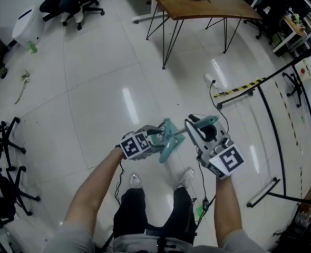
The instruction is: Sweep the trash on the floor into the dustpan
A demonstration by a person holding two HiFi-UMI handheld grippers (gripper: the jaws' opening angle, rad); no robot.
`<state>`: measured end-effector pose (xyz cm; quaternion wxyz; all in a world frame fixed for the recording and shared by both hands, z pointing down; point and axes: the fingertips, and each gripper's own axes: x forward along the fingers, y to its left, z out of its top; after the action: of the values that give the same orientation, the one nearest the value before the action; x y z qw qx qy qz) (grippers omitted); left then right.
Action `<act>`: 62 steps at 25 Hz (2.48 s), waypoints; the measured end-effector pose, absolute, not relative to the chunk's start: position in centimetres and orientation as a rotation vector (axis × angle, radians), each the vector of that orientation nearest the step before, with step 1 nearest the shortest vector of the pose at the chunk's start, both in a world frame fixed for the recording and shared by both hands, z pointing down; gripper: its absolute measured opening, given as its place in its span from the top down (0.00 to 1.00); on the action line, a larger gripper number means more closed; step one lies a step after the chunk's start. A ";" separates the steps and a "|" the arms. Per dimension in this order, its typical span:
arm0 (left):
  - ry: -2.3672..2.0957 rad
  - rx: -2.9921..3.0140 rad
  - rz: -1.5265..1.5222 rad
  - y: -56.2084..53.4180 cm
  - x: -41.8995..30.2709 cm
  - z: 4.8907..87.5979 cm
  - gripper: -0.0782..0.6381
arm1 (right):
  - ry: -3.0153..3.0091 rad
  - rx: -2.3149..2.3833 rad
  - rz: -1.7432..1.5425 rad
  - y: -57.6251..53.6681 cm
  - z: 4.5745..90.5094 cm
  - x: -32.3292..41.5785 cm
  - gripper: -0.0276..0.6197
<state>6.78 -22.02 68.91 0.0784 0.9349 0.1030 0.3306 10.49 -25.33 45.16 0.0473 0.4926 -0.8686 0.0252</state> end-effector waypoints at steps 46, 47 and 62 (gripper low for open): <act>0.307 2.780 1.038 -23.5 8.0 67.8 0.48 | -2.610 1.606 0.360 -23.4 44.8 10.5 0.56; 0.233 2.793 1.048 -24.5 7.2 67.0 0.48 | -2.593 1.619 0.372 -22.9 44.5 10.7 0.56; -0.485 2.959 0.399 -25.1 3.4 39.3 0.89 | -2.423 2.067 0.246 -17.0 33.9 14.3 0.94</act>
<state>3.35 -25.09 39.32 0.0581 0.9766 -0.1601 0.1315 14.32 -17.00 33.89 -0.0266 0.6468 -0.7583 0.0770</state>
